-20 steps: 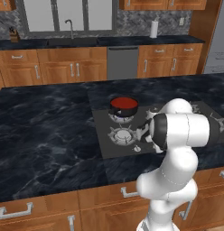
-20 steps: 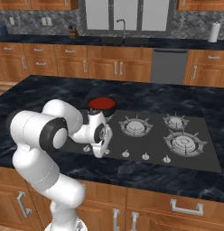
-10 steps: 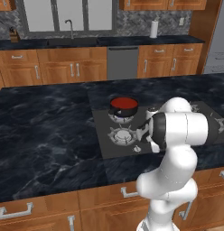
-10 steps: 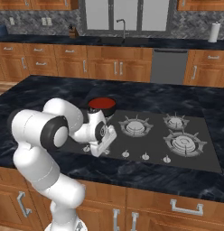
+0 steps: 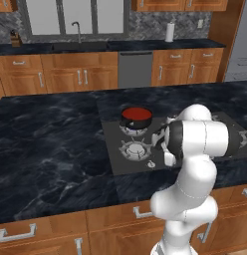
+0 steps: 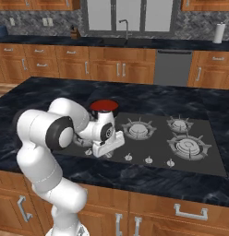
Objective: Wait until the marinara sauce is simmered to a deep red color and then turn off the stove.
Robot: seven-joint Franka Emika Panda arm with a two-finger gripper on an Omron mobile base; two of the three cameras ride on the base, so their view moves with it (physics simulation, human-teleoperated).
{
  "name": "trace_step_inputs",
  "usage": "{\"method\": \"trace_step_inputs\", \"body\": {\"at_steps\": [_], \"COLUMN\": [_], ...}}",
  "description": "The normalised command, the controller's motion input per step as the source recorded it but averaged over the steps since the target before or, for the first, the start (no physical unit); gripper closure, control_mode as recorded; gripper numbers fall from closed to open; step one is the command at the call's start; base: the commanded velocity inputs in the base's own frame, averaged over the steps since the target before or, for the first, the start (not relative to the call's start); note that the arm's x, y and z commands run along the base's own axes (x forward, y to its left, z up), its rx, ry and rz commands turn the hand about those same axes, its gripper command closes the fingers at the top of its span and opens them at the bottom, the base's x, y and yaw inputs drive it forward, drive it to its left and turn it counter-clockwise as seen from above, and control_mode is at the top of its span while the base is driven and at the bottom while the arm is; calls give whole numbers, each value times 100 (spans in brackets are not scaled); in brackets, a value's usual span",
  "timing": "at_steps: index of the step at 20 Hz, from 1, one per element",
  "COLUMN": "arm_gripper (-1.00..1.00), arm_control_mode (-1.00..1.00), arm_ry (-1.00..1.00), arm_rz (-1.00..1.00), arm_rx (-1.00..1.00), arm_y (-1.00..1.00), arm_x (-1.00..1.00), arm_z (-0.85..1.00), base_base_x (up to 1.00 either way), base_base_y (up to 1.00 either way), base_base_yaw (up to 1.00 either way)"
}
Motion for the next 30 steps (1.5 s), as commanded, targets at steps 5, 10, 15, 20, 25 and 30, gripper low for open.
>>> {"method": "trace_step_inputs", "body": {"at_steps": [5,10,15,20,25,30], "arm_gripper": [100,100,100,100,100,100], "arm_control_mode": [-100,-100,-100,-100,-100,-100], "arm_ry": [0,0,-1,-1,0,0], "arm_rz": [-87,-92,-97,-100,-93,-50], "arm_rx": [8,7,0,0,0,-5], "arm_y": [0,1,12,8,28,68], "arm_x": [0,0,0,0,0,3], "arm_z": [-33,-46,-60,-62,-53,4], "base_base_x": [0,0,0,0,0,0], "base_base_y": [0,0,0,0,0,0], "base_base_yaw": [0,0,0,0,0,0]}}
